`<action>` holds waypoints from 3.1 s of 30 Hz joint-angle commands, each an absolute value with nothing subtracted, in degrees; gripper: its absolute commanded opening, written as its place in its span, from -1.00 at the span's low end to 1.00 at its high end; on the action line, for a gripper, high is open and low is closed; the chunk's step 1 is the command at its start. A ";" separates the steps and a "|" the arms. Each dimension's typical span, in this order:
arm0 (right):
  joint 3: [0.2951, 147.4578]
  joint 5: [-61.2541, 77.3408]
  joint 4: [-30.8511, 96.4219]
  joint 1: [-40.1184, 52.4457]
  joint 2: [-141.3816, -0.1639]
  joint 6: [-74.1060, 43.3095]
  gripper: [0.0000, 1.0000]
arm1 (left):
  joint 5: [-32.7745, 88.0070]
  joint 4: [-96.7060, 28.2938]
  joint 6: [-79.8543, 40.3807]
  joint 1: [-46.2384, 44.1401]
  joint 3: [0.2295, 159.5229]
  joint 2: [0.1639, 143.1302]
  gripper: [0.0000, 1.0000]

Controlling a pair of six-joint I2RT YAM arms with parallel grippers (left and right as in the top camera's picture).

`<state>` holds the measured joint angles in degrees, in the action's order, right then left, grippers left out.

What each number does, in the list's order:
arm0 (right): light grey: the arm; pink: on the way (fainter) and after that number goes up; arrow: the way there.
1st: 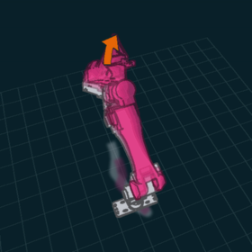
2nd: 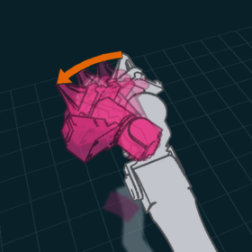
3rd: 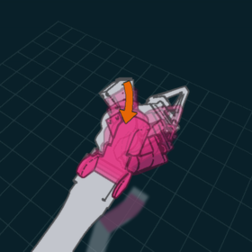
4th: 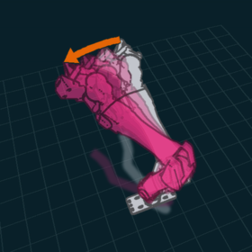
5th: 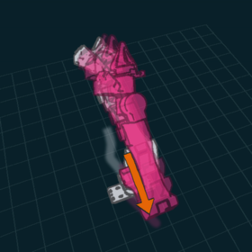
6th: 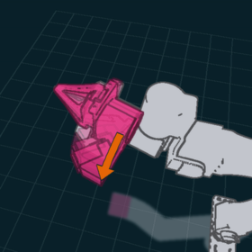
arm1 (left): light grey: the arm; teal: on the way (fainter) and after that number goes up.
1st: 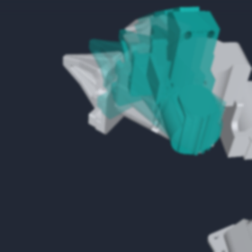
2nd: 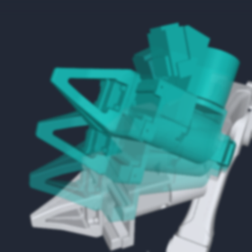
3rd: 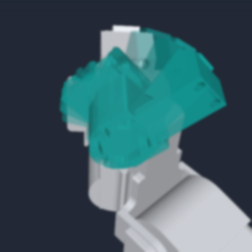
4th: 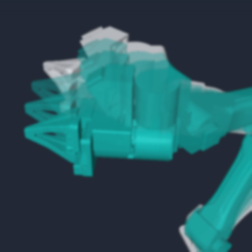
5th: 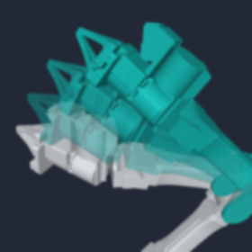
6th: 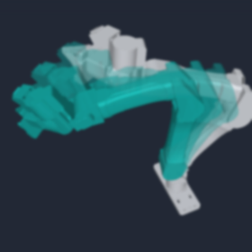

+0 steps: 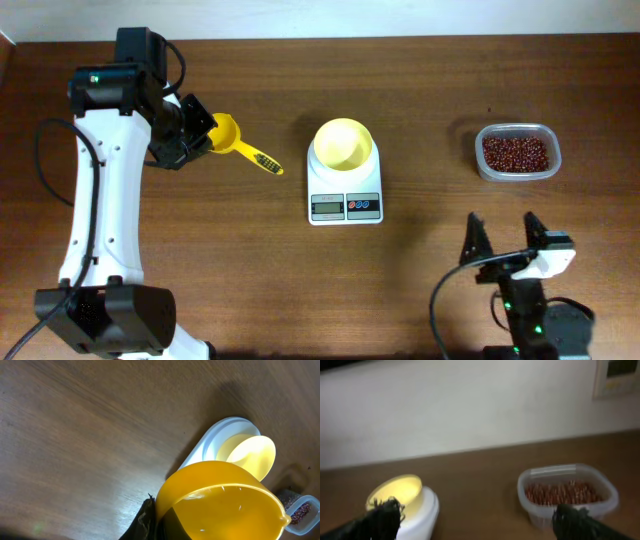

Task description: Scoop item into bowl and weigh 50g on scale

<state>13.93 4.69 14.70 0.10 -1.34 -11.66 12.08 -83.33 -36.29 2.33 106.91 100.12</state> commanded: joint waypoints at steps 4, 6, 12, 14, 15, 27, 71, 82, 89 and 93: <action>35.83 4.27 32.12 0.27 -13.87 -12.95 0.98 | 12.71 -83.00 -36.93 2.61 107.85 99.39 -1.00; 43.40 7.09 36.77 0.27 -22.44 -12.95 0.98 | 12.71 -83.00 -36.93 2.61 107.85 99.39 -1.00; 60.64 33.45 40.14 0.27 -51.53 -12.97 0.98 | 12.71 -83.00 -44.93 2.61 107.85 99.39 -1.00; 61.08 41.85 35.40 0.36 -56.25 -14.31 0.98 | 12.71 -83.00 -47.68 2.61 107.85 99.39 -1.00; 61.08 49.36 30.44 0.38 -59.66 -19.11 0.97 | 12.71 -82.98 -49.71 2.61 107.85 99.39 -1.00; 61.08 62.72 0.10 14.09 -83.00 -44.66 0.98 | 12.84 -77.23 -66.61 -5.30 107.83 99.39 -1.00; 61.06 55.86 -2.37 15.05 -82.98 -56.16 -0.46 | 15.86 -68.82 -69.87 -24.10 107.85 99.39 -1.00; 61.04 55.88 -2.33 15.05 -82.98 -55.96 -0.92 | 15.25 -68.12 -69.87 -25.47 107.85 99.39 -0.95; 61.04 55.83 -2.35 15.03 -82.98 -54.92 -0.92 | 15.27 -68.14 -69.87 -25.47 107.83 99.39 0.96; 61.04 55.20 -2.26 14.98 -82.98 -53.80 -0.92 | 15.29 -68.12 -69.87 -25.28 107.85 99.39 0.98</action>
<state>60.62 55.07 -1.89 14.61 -82.89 -55.44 14.13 -68.27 -70.22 -25.06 107.04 100.05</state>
